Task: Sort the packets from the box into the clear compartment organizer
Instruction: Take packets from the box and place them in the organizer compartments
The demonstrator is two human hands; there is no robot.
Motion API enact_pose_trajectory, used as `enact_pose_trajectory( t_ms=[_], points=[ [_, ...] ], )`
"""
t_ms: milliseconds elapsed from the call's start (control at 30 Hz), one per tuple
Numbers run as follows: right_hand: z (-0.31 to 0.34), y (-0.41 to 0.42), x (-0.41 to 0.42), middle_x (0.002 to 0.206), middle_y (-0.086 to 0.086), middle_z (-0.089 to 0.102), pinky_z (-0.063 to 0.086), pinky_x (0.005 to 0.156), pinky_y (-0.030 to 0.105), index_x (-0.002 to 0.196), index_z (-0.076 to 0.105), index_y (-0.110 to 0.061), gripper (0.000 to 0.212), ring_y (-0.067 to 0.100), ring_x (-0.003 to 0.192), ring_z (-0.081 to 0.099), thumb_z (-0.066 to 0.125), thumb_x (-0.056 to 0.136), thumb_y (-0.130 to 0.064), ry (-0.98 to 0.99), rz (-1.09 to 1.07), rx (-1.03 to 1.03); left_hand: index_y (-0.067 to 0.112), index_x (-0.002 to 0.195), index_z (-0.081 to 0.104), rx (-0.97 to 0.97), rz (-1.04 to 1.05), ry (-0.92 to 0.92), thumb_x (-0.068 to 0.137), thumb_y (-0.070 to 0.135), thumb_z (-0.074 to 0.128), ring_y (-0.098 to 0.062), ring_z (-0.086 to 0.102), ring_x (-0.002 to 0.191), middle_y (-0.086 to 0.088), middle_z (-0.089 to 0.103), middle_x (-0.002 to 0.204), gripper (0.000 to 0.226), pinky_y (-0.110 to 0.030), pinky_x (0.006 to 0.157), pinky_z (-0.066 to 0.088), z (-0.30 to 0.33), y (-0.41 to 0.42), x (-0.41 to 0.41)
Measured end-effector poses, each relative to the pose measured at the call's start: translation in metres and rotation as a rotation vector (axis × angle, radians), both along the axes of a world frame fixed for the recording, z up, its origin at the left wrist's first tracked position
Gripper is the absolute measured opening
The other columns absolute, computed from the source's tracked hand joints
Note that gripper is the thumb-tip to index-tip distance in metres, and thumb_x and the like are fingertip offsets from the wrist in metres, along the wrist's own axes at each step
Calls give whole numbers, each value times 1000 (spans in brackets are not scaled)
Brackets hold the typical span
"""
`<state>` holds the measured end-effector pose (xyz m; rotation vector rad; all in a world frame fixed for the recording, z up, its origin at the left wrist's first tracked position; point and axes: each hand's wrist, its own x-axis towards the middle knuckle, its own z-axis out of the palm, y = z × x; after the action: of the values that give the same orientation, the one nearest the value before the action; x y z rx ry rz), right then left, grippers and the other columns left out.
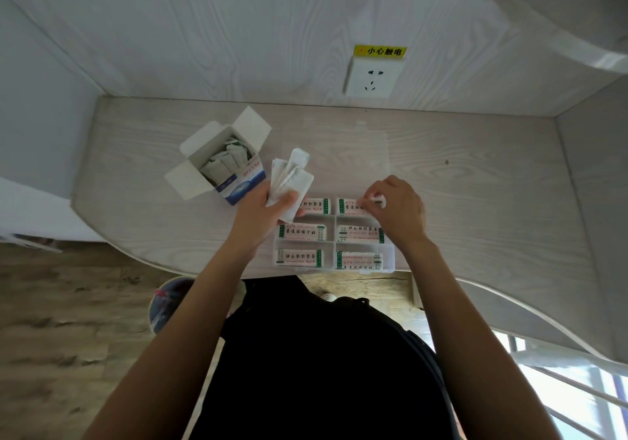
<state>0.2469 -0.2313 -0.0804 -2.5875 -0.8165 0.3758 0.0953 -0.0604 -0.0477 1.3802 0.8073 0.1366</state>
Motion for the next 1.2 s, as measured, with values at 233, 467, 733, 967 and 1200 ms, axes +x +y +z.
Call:
enact_pose_trajectory(
  t_ms=[233,467,733,967,1200],
  points=[
    [-3,2,-2,104,-2,57,38,79,24,98,71,-22,24,14,99,47,62,86,-41,-30,99,-22,10,108,59,8,-6,22,91,17,58,-8,70,74,-3,67,93,18,-27,72,57,-1,0,-2],
    [-4,2,-3,103,-3,52,35,76,25,97,68,-23,25,12,99,45,66,82,-43,-10,91,-47,23,94,60,18,-8,-14,91,17,58,-7,69,71,1,68,89,7,-20,66,57,2,-1,-2],
    [3,2,-4,103,-2,62,31,79,21,104,68,-21,24,14,98,48,59,89,-38,-56,140,-50,24,95,60,29,-8,-13,91,19,59,-8,69,71,4,68,86,7,-24,68,57,1,0,-5],
    [17,8,-17,94,-3,66,37,73,17,100,69,-18,19,10,85,54,59,90,-32,-4,23,207,18,105,60,-9,-39,12,90,19,59,-14,71,78,-4,69,95,14,-34,77,57,1,-1,-8],
    [44,38,-42,90,6,68,53,55,20,111,57,-16,33,12,63,65,72,81,-19,676,-43,491,13,110,62,-108,-161,23,87,16,64,-25,71,83,-9,71,97,23,-36,77,58,3,-8,-8]
  ],
)
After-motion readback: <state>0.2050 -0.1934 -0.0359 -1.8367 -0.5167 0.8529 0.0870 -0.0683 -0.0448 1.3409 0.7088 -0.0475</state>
